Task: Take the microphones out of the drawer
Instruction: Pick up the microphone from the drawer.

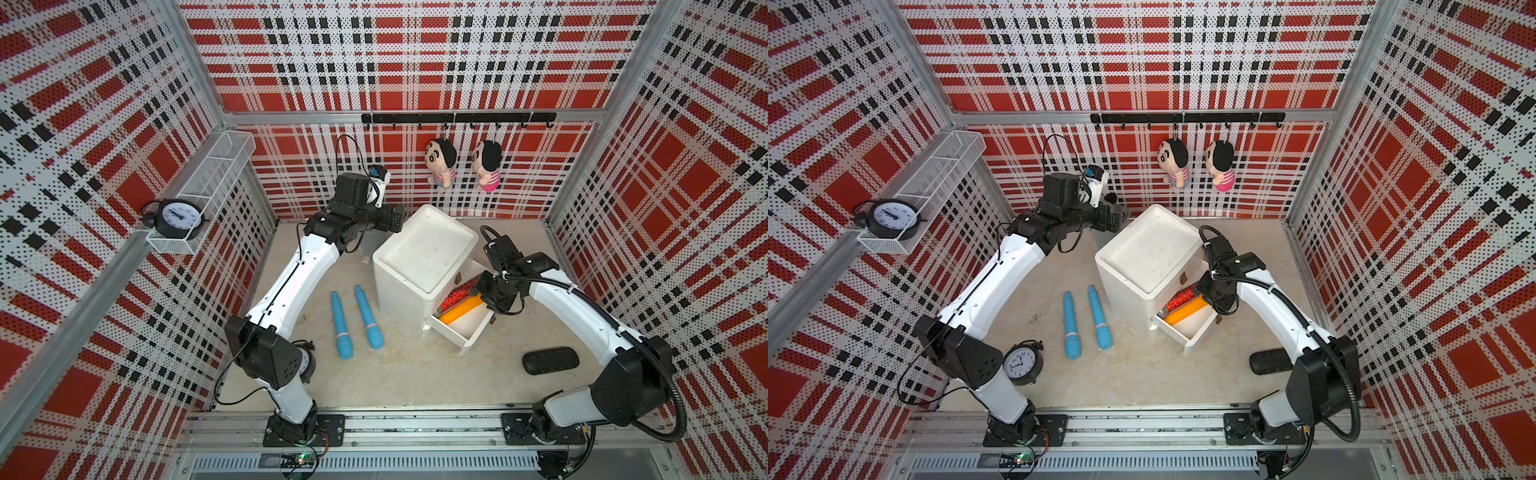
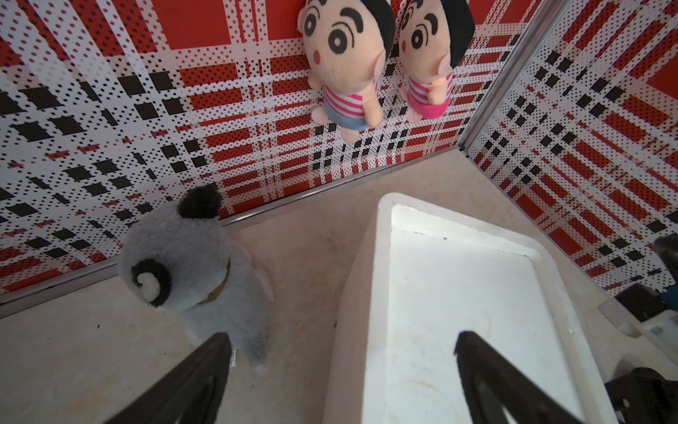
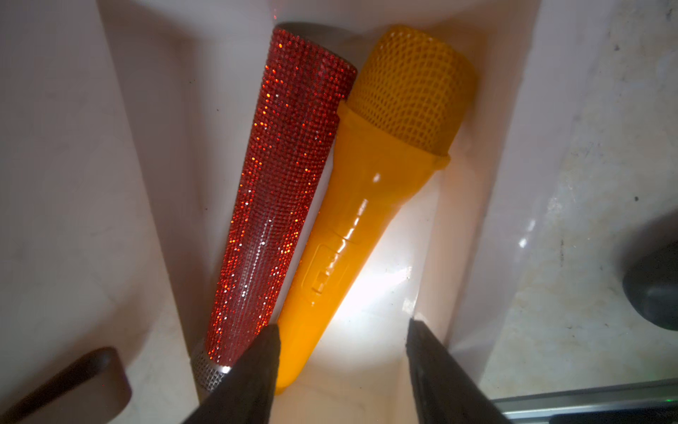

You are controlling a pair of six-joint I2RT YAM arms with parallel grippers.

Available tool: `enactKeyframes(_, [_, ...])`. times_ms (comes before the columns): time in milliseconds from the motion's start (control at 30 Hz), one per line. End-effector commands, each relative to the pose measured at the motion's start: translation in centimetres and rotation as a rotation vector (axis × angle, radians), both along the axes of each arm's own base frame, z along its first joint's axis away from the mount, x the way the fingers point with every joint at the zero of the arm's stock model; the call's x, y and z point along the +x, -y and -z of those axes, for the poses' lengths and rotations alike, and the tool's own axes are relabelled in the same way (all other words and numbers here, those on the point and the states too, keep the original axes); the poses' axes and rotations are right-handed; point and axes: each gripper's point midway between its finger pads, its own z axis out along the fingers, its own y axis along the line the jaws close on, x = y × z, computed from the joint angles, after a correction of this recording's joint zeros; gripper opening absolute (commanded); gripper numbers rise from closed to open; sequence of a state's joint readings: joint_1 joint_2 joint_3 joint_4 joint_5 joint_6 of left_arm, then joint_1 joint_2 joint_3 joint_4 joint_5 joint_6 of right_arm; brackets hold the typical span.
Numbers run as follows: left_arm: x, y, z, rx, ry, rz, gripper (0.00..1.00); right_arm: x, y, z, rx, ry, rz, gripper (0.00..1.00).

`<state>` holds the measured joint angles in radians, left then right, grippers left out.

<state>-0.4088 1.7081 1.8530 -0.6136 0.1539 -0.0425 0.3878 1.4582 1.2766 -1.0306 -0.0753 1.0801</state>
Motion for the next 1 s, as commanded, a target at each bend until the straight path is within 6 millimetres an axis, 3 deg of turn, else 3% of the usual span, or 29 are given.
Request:
enactKeyframes(0, [-0.6, -0.4, -1.4, -0.027, 0.033, 0.012, 0.98, 0.7, -0.3, 0.3, 0.009, 0.005, 0.038, 0.56])
enactKeyframes(367, [-0.7, -0.9, -1.3, -0.047, 0.028, 0.020, 0.98, 1.7, -2.6, 3.4, -0.030, -0.073, 0.006, 0.54])
enactKeyframes(600, [-0.5, -0.5, -0.3, -0.052, 0.003, 0.037, 0.98, 2.3, -3.3, 4.9, -0.041, -0.081, 0.015, 0.42])
enactKeyframes(733, [-0.3, -0.4, -0.1, -0.054, -0.004, 0.039, 0.98, 2.4, -3.1, 4.7, -0.050, -0.070, 0.026, 0.29])
enactKeyframes(967, [-0.1, -0.2, 0.2, -0.057, -0.014, 0.042, 0.98, 2.8, -2.8, 2.4, -0.067, -0.011, 0.031, 0.18])
